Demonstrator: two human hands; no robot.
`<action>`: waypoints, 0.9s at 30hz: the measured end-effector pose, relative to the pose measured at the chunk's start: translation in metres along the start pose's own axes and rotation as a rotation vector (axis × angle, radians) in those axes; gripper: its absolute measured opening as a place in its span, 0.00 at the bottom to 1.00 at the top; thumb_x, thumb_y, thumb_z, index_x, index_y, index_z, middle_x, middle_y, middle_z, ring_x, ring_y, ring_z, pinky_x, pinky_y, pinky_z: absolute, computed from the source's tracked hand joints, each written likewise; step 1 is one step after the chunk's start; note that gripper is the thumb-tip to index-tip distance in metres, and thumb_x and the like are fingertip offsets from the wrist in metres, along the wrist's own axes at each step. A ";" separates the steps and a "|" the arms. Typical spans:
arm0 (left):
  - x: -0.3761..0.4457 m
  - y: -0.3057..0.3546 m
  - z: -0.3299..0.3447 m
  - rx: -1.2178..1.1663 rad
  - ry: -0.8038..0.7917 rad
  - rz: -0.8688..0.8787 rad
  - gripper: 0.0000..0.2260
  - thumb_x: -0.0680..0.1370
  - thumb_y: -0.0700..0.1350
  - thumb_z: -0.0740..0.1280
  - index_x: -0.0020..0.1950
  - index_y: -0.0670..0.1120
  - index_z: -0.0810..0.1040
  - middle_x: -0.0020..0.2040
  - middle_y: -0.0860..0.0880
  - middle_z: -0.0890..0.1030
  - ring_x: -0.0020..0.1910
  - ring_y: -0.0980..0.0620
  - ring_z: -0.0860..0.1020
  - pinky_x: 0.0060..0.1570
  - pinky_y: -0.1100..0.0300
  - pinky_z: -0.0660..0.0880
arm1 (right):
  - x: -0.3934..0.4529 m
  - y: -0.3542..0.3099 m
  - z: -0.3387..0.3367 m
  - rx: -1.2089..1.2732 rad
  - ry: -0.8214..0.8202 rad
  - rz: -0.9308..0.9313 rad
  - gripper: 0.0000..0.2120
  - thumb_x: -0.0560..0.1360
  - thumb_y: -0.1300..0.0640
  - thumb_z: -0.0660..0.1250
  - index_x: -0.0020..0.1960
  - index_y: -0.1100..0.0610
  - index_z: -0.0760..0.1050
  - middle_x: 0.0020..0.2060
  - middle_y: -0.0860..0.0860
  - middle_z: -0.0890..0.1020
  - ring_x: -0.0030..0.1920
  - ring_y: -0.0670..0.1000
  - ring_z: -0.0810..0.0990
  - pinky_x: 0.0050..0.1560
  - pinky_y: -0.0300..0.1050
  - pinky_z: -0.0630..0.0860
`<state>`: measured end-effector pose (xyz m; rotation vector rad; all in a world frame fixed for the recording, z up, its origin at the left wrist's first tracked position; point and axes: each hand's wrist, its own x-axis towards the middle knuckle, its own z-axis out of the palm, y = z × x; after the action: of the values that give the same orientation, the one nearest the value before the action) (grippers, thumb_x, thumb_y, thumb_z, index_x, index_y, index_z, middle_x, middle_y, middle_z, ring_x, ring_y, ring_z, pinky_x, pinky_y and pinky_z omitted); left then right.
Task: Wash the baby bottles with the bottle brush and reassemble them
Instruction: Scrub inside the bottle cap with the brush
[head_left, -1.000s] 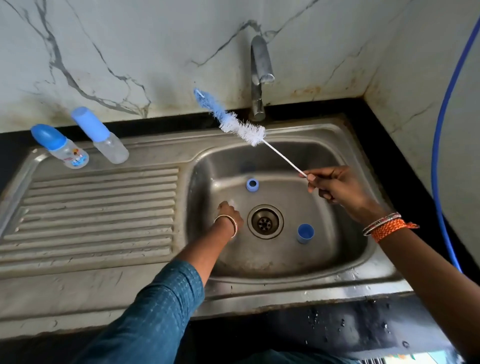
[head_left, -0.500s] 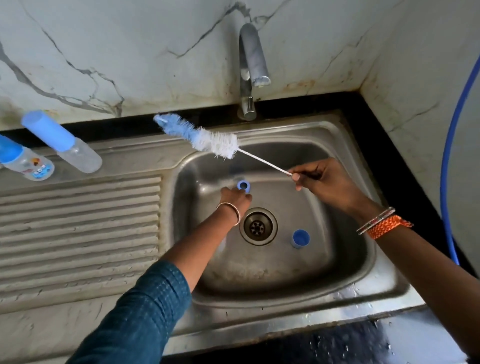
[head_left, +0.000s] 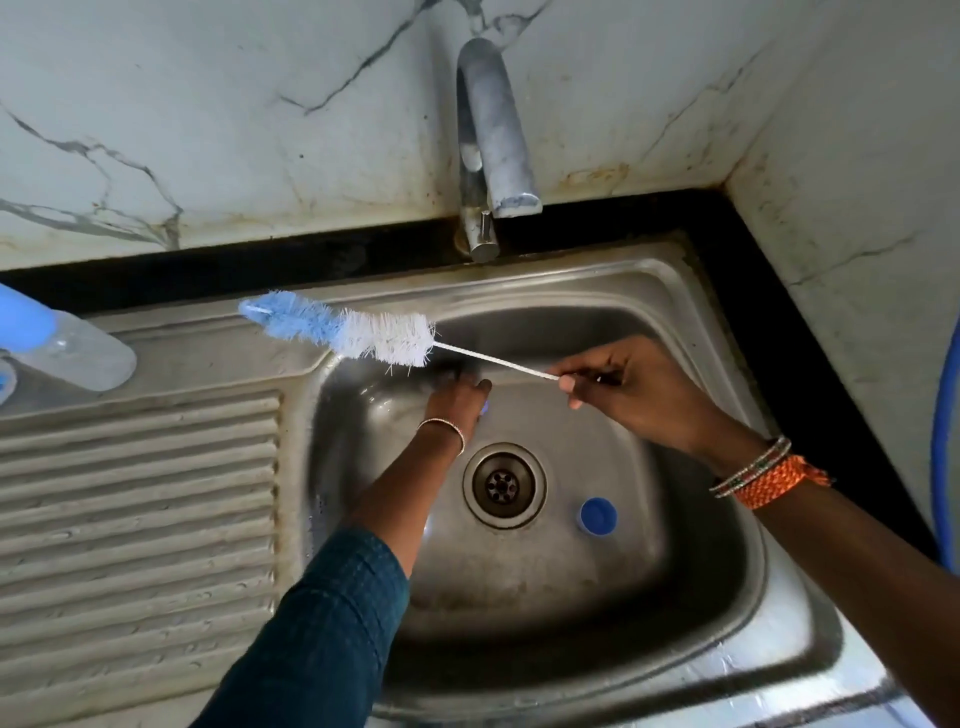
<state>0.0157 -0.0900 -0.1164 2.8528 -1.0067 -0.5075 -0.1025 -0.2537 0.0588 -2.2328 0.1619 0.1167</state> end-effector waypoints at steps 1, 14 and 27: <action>-0.002 -0.001 -0.001 -0.123 0.037 -0.025 0.11 0.75 0.37 0.63 0.57 0.43 0.75 0.60 0.42 0.72 0.59 0.41 0.73 0.51 0.55 0.71 | -0.002 -0.001 0.000 0.005 0.012 -0.002 0.08 0.75 0.58 0.69 0.53 0.54 0.83 0.36 0.47 0.85 0.42 0.40 0.83 0.51 0.39 0.77; -0.124 0.002 -0.099 -2.069 0.345 -0.282 0.03 0.76 0.36 0.65 0.46 0.43 0.76 0.44 0.44 0.80 0.40 0.50 0.82 0.39 0.59 0.81 | -0.079 -0.034 -0.009 -0.004 0.239 -0.031 0.09 0.69 0.54 0.75 0.47 0.50 0.79 0.39 0.46 0.83 0.40 0.45 0.80 0.45 0.44 0.77; -0.220 -0.040 -0.136 -2.388 0.652 -0.249 0.12 0.81 0.47 0.59 0.50 0.39 0.76 0.38 0.43 0.84 0.36 0.49 0.84 0.41 0.58 0.81 | -0.173 -0.049 -0.032 -0.263 0.355 -0.060 0.13 0.66 0.56 0.78 0.35 0.41 0.77 0.34 0.33 0.80 0.39 0.37 0.78 0.38 0.42 0.72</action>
<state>-0.0753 0.0728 0.0668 0.6917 0.2925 -0.2545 -0.2650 -0.2358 0.1413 -2.5029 0.2849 -0.3095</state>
